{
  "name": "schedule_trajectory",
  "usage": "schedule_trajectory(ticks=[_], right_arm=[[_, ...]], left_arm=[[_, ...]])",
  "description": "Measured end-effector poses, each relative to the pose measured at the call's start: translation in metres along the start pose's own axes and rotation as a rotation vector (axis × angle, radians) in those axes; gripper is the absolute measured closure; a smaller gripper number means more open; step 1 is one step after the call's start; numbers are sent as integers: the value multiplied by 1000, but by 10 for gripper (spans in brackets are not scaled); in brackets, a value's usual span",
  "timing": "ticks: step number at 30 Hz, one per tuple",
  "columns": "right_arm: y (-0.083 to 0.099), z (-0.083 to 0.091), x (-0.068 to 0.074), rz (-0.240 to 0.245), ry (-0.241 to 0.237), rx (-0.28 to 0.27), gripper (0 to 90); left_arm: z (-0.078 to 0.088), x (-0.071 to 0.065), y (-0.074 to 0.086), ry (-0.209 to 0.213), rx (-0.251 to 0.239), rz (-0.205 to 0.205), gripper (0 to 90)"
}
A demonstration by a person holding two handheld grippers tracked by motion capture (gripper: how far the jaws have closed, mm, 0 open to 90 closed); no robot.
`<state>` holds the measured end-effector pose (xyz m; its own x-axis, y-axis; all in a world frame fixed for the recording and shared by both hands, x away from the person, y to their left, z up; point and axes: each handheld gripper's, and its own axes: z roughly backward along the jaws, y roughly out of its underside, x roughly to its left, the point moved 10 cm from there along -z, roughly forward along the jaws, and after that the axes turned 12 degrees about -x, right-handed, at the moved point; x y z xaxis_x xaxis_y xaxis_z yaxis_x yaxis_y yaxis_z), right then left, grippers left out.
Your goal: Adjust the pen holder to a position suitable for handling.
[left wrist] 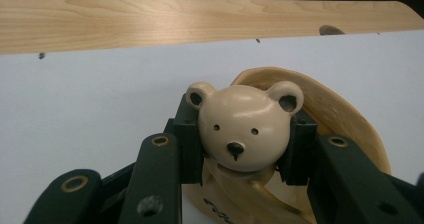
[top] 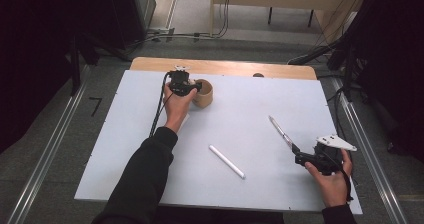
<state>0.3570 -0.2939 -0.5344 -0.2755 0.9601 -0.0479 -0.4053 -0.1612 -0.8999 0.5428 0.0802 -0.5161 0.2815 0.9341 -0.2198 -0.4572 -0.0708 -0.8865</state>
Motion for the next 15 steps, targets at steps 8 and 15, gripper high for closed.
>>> schedule_trajectory(ticks=[8, 15], right_arm=[[0, 0, 0, -2, -3, -3, 73], [-1, 0, 2, 4, -6, -6, 72]], left_arm=[[2, -25, 8, 44, 2, -14, 628], [8, -47, 17, 90, 8, -26, 630]])
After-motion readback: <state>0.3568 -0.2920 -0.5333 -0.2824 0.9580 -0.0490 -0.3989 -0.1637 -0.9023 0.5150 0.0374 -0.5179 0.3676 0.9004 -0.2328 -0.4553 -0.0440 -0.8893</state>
